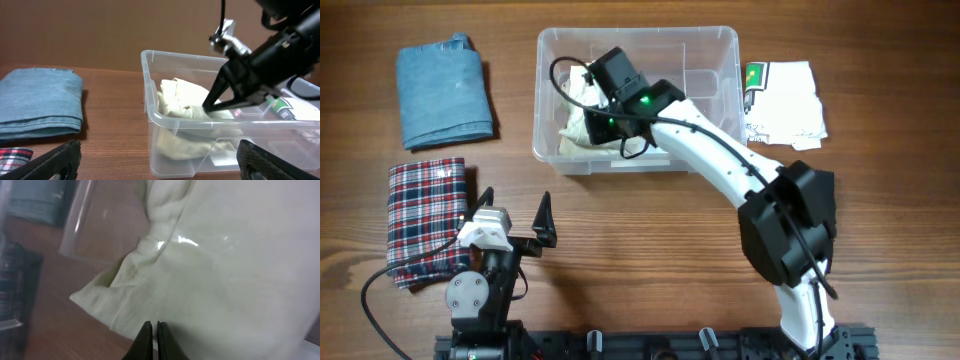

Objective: Pack container
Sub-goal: 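Press the cream cloth flat in the bin's left side, then release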

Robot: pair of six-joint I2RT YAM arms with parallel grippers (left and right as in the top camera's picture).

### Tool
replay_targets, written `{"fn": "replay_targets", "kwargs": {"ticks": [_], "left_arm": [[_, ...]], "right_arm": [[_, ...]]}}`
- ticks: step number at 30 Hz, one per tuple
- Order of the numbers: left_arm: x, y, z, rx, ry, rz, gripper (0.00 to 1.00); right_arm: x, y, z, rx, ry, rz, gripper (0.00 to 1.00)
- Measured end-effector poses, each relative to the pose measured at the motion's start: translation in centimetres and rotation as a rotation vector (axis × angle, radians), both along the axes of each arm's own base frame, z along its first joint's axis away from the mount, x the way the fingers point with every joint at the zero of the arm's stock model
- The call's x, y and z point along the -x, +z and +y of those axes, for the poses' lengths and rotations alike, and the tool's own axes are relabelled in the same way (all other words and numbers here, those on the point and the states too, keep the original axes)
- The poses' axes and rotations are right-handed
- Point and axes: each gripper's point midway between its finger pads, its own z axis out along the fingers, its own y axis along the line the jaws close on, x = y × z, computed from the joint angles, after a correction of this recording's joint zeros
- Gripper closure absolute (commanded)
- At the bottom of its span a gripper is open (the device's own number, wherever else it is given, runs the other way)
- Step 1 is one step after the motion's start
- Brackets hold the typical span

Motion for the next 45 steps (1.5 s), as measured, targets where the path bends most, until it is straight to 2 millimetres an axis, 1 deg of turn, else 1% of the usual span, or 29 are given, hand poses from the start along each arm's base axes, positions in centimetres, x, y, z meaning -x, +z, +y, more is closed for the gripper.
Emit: {"fn": "replay_targets", "kwargs": {"ticks": [8, 10, 14, 16, 18, 19, 20, 21, 24, 26, 28, 30, 31, 32, 34, 36, 37, 38, 39, 40, 45], "left_arm": [[0.0, 0.0, 0.0, 0.000, 0.000, 0.000, 0.00], [0.0, 0.0, 0.0, 0.000, 0.000, 0.000, 0.00], [0.0, 0.0, 0.0, 0.000, 0.000, 0.000, 0.00], [0.0, 0.0, 0.0, 0.000, 0.000, 0.000, 0.00], [0.0, 0.0, 0.0, 0.000, 0.000, 0.000, 0.00], [0.0, 0.0, 0.0, 0.000, 0.000, 0.000, 0.00], [0.0, 0.0, 0.0, 0.000, 0.000, 0.000, 0.00], [0.0, 0.0, 0.0, 0.000, 0.000, 0.000, 0.00], [0.0, 0.0, 0.0, 0.000, 0.000, 0.000, 0.00], [0.0, 0.0, 0.0, 0.000, 0.000, 0.000, 0.00], [0.0, 0.0, 0.0, 0.000, 0.000, 0.000, 0.00], [0.0, 0.0, 0.0, 0.000, 0.000, 0.000, 0.00], [0.0, 0.0, 0.0, 0.000, 0.000, 0.000, 0.00], [0.0, 0.0, 0.0, 0.000, 0.000, 0.000, 0.00], [0.0, 0.0, 0.0, 0.000, 0.000, 0.000, 0.00], [0.0, 0.0, 0.0, 0.000, 0.000, 0.000, 0.00], [0.0, 0.0, 0.0, 0.000, 0.000, 0.000, 0.00], [0.0, 0.0, 0.0, 0.000, 0.000, 0.000, 0.00], [0.0, 0.0, 0.0, 0.000, 0.000, 0.000, 0.00], [0.0, 0.0, 0.0, 0.000, 0.000, 0.000, 0.00], [0.0, 0.0, 0.0, 0.000, 0.000, 0.000, 0.00]], "right_arm": [[0.0, -2.6, 0.4, 0.018, -0.002, 0.030, 0.96], [-0.1, -2.7, 0.5, 0.015, -0.001, 0.029, 0.96], [-0.5, -2.1, 0.7, 0.004, -0.001, 0.015, 0.96], [-1.2, -0.9, 1.0, -0.010, -0.007, -0.015, 0.96], [-2.1, 1.0, 1.0, -0.023, -0.025, -0.065, 0.96], [-2.9, 2.7, 0.8, -0.037, -0.041, -0.107, 0.96], [-3.4, 3.9, 0.7, -0.051, -0.051, -0.133, 0.96], [-4.3, 6.1, 0.4, -0.078, -0.070, -0.187, 0.96], [-6.5, 9.5, -0.5, -0.120, -0.121, -0.288, 0.95], [-7.7, 10.1, -0.8, -0.122, -0.153, -0.337, 0.96], [-9.4, 10.3, -0.4, -0.143, -0.181, -0.402, 0.96], [-10.5, 9.4, 0.2, -0.154, -0.194, -0.432, 0.96], [-10.8, 8.6, 0.3, -0.148, -0.195, -0.428, 0.96], [-11.1, 7.4, 0.4, -0.140, -0.197, -0.423, 0.96], [-11.4, 3.5, 0.6, -0.098, -0.196, -0.381, 0.96], [-11.3, 0.5, 0.5, -0.064, -0.192, -0.343, 0.96], [-11.3, -0.9, 0.4, -0.047, -0.191, -0.326, 0.96], [-11.2, -1.7, 0.4, -0.038, -0.190, -0.317, 0.96], [-11.2, -2.4, 0.4, -0.031, -0.190, -0.308, 0.96], [-11.2, -2.6, 0.4, -0.028, -0.189, -0.305, 0.96], [-11.2, -2.6, 0.3, -0.017, -0.172, -0.313, 0.95]]}}
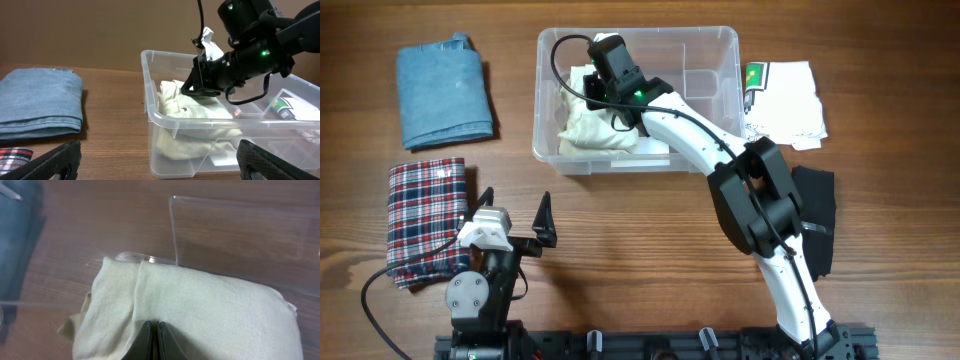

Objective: Pack container
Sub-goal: 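Press the cream cloth flat in the bin's left side, then release, then move the right gripper to the white printed T-shirt beside the bin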

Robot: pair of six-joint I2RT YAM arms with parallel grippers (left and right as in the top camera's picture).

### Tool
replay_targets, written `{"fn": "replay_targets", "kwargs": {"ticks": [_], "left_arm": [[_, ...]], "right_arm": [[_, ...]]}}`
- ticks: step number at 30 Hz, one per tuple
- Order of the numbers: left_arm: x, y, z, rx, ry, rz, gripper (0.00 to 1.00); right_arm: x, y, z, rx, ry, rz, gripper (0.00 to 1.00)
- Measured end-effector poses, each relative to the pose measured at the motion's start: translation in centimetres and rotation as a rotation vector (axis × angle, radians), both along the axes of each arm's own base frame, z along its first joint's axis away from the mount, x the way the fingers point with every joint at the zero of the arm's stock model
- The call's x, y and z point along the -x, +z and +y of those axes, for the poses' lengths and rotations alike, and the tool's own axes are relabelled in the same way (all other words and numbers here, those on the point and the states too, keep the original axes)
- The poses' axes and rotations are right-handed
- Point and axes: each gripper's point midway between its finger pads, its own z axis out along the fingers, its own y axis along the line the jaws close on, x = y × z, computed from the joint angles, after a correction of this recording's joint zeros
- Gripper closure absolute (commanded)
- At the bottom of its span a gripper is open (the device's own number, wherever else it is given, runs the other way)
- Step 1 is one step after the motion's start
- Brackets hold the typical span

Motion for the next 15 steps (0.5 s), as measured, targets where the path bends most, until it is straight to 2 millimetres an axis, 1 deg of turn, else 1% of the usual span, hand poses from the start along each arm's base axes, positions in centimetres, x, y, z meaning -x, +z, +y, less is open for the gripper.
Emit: {"fn": "replay_targets", "kwargs": {"ticks": [2, 3, 4, 5, 7, 8, 9, 10, 11, 12, 13, 14, 15], "left_arm": [[0.0, 0.0, 0.0, 0.000, 0.000, 0.000, 0.00], [0.0, 0.0, 0.0, 0.000, 0.000, 0.000, 0.00], [0.0, 0.0, 0.0, 0.000, 0.000, 0.000, 0.00], [0.0, 0.0, 0.0, 0.000, 0.000, 0.000, 0.00], [0.0, 0.0, 0.0, 0.000, 0.000, 0.000, 0.00], [0.0, 0.0, 0.0, 0.000, 0.000, 0.000, 0.00], [0.0, 0.0, 0.0, 0.000, 0.000, 0.000, 0.00], [0.0, 0.0, 0.0, 0.000, 0.000, 0.000, 0.00], [0.0, 0.0, 0.0, 0.000, 0.000, 0.000, 0.00], [0.0, 0.0, 0.0, 0.000, 0.000, 0.000, 0.00], [0.0, 0.0, 0.0, 0.000, 0.000, 0.000, 0.00], [0.0, 0.0, 0.0, 0.000, 0.000, 0.000, 0.00], [0.0, 0.0, 0.0, 0.000, 0.000, 0.000, 0.00]], "right_arm": [[0.0, 0.4, 0.0, 0.016, 0.021, -0.017, 0.94], [0.0, 0.9, -0.1, 0.023, 0.028, -0.028, 0.93], [0.0, 1.7, -0.2, 0.029, 0.030, -0.041, 0.92], [0.0, 3.0, -0.5, 0.032, 0.028, -0.057, 0.89], [0.4, 7.6, -1.6, 0.044, 0.010, -0.117, 0.78], [0.6, 9.9, -2.1, 0.043, 0.004, -0.150, 0.74], [1.1, 12.8, -3.0, 0.058, 0.001, -0.190, 0.67], [2.1, 17.8, -4.8, 0.072, -0.020, -0.261, 0.65], [2.7, 20.3, -5.8, 0.081, -0.029, -0.298, 0.62], [3.7, 23.5, -7.7, 0.103, -0.050, -0.347, 0.54], [4.4, 25.2, -9.1, 0.128, -0.067, -0.365, 0.46], [5.1, 27.2, -11.3, 0.153, -0.104, -0.389, 0.37], [5.6, 28.4, -13.0, 0.180, -0.129, -0.399, 0.28]]}}
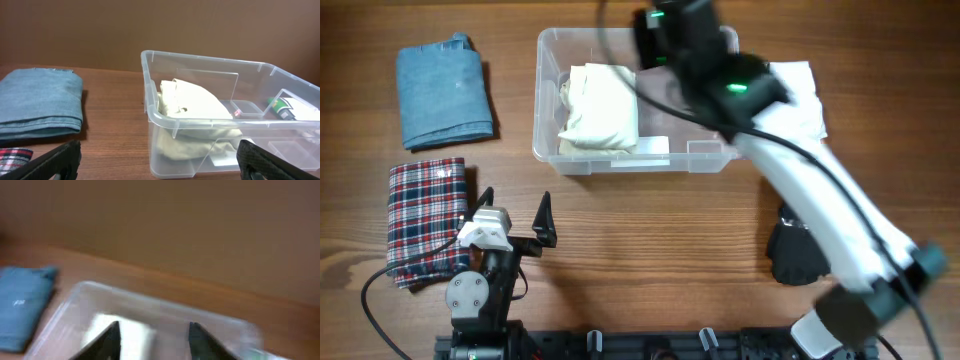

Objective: Pack container
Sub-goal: 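Move the right gripper to the white printed T-shirt beside the bin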

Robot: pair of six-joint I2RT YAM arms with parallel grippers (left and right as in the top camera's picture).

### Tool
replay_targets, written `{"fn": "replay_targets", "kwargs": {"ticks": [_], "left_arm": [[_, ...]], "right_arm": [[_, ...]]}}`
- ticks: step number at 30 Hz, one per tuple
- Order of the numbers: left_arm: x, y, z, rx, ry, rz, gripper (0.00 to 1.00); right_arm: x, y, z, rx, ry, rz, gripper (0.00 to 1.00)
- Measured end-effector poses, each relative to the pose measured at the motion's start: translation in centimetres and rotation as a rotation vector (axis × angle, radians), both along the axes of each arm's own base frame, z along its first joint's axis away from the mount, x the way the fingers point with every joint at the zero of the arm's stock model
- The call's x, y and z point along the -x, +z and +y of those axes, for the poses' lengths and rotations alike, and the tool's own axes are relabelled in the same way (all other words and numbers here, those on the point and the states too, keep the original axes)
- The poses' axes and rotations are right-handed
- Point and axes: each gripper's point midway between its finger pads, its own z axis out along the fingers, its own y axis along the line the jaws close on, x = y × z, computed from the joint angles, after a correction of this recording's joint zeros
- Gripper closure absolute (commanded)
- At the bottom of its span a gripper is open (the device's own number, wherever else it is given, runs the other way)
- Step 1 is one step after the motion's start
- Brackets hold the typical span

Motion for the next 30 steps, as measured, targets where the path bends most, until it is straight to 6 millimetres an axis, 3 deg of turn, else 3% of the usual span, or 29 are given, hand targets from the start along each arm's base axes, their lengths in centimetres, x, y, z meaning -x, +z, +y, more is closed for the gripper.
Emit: {"fn": "replay_targets", "kwargs": {"ticks": [3, 5, 6, 9, 12, 15, 19, 26, 30], "left_arm": [[0.0, 0.0, 0.0, 0.000, 0.000, 0.000, 0.00], [0.0, 0.0, 0.0, 0.000, 0.000, 0.000, 0.00], [0.0, 0.0, 0.0, 0.000, 0.000, 0.000, 0.00], [0.0, 0.0, 0.0, 0.000, 0.000, 0.000, 0.00], [0.0, 0.0, 0.0, 0.000, 0.000, 0.000, 0.00], [0.0, 0.0, 0.0, 0.000, 0.000, 0.000, 0.00], [0.0, 0.0, 0.0, 0.000, 0.000, 0.000, 0.00], [0.0, 0.0, 0.0, 0.000, 0.000, 0.000, 0.00], [0.0, 0.0, 0.0, 0.000, 0.000, 0.000, 0.00]], "right_arm": [[0.9, 1.1, -8.0, 0.111, -0.140, 0.034, 0.15], [0.5, 0.3, -13.4, 0.157, -0.239, 0.088, 0.11], [0.2, -0.3, -16.5, 0.172, -0.288, 0.119, 0.02], [-0.2, -1.6, -21.8, 0.186, -0.267, 0.191, 0.00], [0.0, -3.7, -25.5, 0.185, -0.150, 0.270, 0.00], [-0.7, -6.4, -28.3, 0.142, -0.087, 0.329, 0.00], [-1.8, -11.8, -30.8, 0.080, -0.056, 0.441, 0.00], [-1.6, -23.5, -31.2, -0.016, -0.012, 0.736, 0.00], [-1.0, -25.0, -31.0, -0.034, -0.004, 0.787, 0.00]]}}
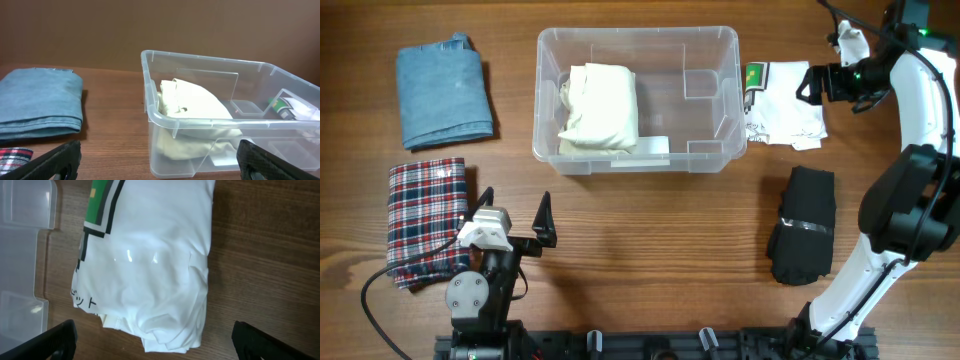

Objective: Pack container
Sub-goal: 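Move the right gripper to the white printed T-shirt beside the bin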

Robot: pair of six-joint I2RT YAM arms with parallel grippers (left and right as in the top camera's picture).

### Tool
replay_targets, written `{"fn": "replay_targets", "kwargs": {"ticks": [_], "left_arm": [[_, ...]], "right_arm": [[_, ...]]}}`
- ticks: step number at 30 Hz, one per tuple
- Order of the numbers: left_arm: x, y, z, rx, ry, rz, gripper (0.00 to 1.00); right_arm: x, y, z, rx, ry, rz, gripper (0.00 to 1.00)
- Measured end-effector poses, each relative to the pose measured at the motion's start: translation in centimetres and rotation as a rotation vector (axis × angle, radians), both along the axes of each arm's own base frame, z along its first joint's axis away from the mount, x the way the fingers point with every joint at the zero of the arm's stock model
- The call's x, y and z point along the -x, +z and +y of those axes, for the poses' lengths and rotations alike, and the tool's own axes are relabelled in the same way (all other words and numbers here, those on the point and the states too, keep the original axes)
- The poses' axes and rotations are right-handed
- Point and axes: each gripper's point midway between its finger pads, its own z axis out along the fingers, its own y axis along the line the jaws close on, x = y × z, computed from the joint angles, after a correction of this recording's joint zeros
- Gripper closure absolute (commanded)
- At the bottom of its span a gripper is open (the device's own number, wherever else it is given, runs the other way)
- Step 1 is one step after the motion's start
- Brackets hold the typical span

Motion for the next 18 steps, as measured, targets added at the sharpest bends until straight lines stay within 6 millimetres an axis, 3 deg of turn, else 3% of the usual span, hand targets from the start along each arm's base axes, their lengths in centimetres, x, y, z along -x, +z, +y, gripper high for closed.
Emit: {"fn": "replay_targets", "kwargs": {"ticks": [5, 10, 18], "left_arm": [[0.0, 0.0, 0.0, 0.000, 0.000, 0.000, 0.00], [0.0, 0.0, 0.0, 0.000, 0.000, 0.000, 0.00], [0.0, 0.0, 0.0, 0.000, 0.000, 0.000, 0.00]], "right_arm": [[1.3, -0.3, 0.4, -0.017, -0.001, 0.055, 0.00], [1.3, -0.3, 0.4, -0.017, 0.001, 0.055, 0.00], [-1.4, 0.4, -0.4, 0.023, 0.022, -0.064, 0.00]]}}
